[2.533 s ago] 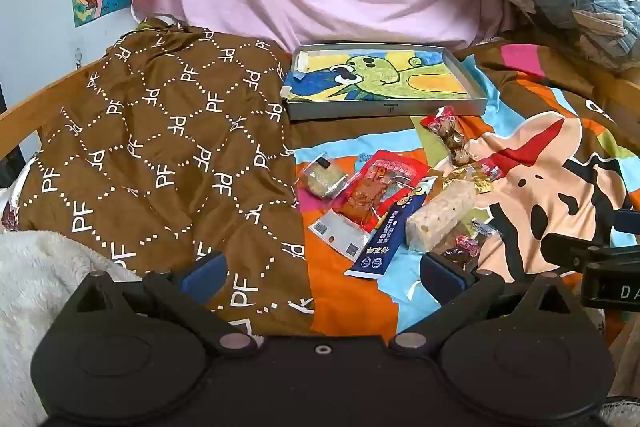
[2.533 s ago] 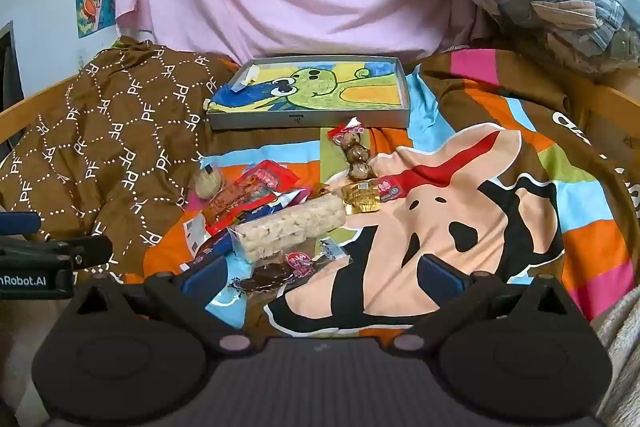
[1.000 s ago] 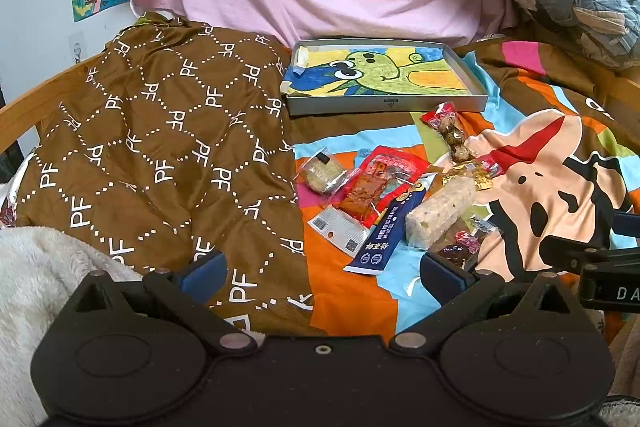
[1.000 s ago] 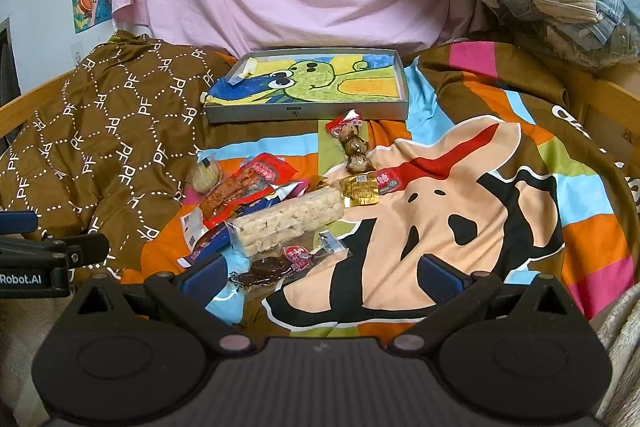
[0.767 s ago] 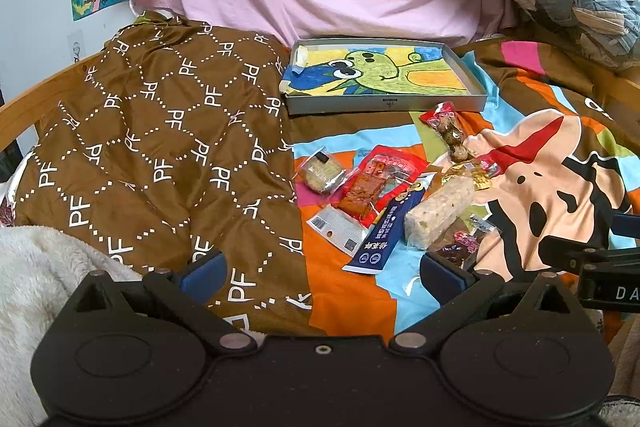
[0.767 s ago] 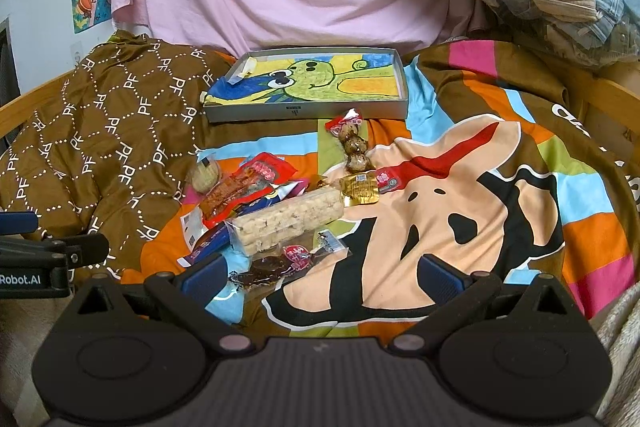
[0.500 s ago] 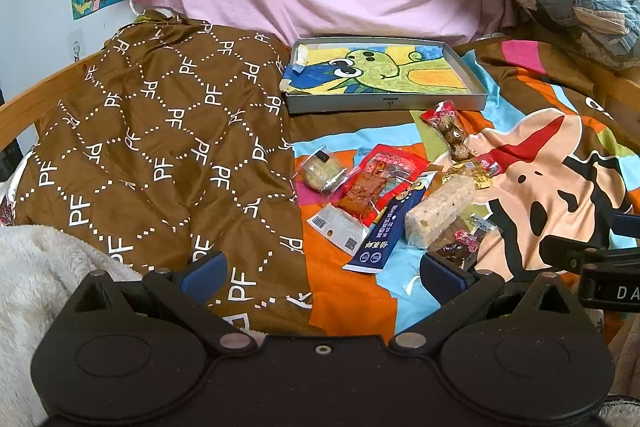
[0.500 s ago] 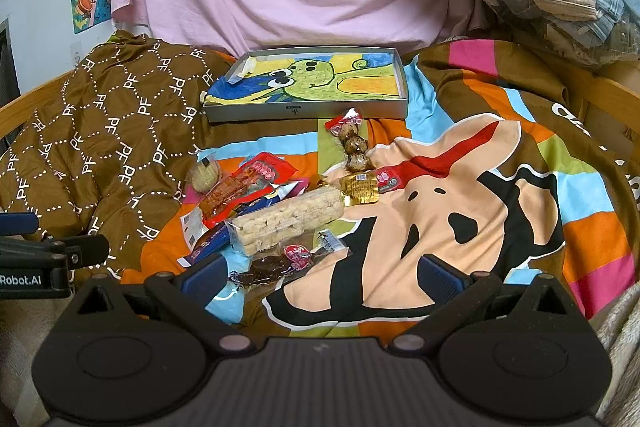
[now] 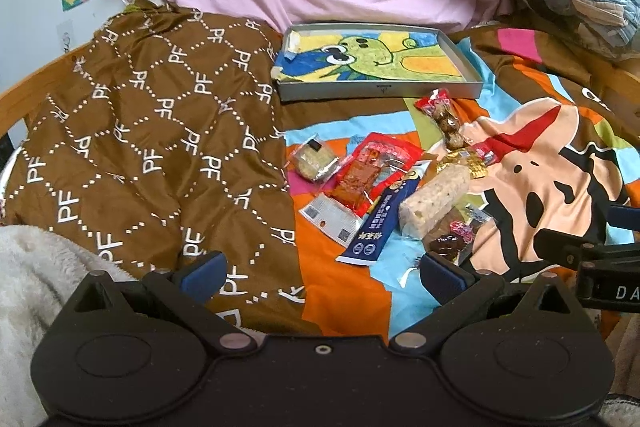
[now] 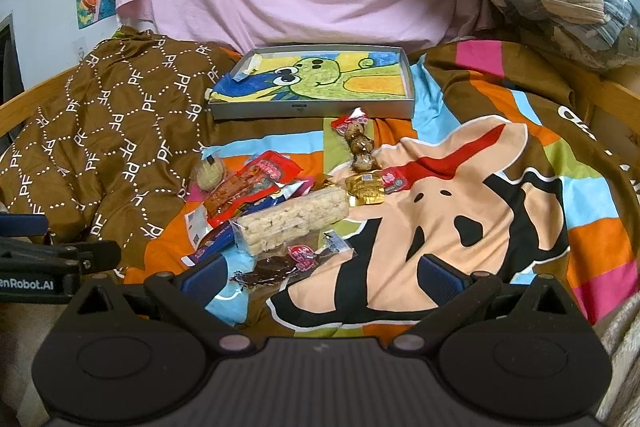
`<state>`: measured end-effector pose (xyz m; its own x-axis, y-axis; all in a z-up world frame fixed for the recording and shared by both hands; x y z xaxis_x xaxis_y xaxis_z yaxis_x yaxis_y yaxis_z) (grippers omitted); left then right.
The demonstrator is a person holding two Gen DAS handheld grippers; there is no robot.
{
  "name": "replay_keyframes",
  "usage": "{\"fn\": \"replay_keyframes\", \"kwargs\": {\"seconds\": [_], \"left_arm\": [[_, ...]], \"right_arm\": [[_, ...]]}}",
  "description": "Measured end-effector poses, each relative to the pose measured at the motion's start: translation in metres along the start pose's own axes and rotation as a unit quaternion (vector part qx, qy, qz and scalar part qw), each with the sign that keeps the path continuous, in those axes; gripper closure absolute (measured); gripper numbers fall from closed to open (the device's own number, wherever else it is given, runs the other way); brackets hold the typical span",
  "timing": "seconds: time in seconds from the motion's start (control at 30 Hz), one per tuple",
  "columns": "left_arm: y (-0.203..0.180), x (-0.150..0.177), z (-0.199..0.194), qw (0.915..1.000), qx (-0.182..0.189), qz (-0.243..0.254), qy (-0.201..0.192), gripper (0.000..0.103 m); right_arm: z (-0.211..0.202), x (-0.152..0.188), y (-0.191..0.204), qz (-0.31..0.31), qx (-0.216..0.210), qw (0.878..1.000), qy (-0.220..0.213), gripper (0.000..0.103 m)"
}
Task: Organize snacks
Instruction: 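Move the left tool to the red spicy-strip pack while the right tool approaches the rice-cake bar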
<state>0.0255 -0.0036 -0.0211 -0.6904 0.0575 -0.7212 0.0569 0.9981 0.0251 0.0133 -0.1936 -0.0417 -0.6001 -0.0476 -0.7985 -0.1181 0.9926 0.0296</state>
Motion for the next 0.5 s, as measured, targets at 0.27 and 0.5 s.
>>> {"fn": "replay_keyframes", "kwargs": {"seconds": [0.27,0.5], "left_arm": [[0.017,-0.021,0.012,0.998,0.032,-0.05,0.024,0.001],[0.025,-0.056,0.032,0.9982,0.033,-0.029,0.041,0.001]], "right_arm": [[0.004,-0.021,0.0,-0.049,-0.031,0.998,0.005,0.0],[0.025,-0.048,-0.008,-0.075,-0.051,0.996,0.022,0.0]]}}
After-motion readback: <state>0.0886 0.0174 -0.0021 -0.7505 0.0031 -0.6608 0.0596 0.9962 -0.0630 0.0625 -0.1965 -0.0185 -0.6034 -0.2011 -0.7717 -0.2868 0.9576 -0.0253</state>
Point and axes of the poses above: each gripper's, at about its wrist camera, not at the fingertips, and z roughly the way its jaws point, y to its left, x to its underside, the point moved 2 cm from there along z, roughly the way its jaws point, and after that the axes turned 6 degrees about y, right-handed, at the moved point
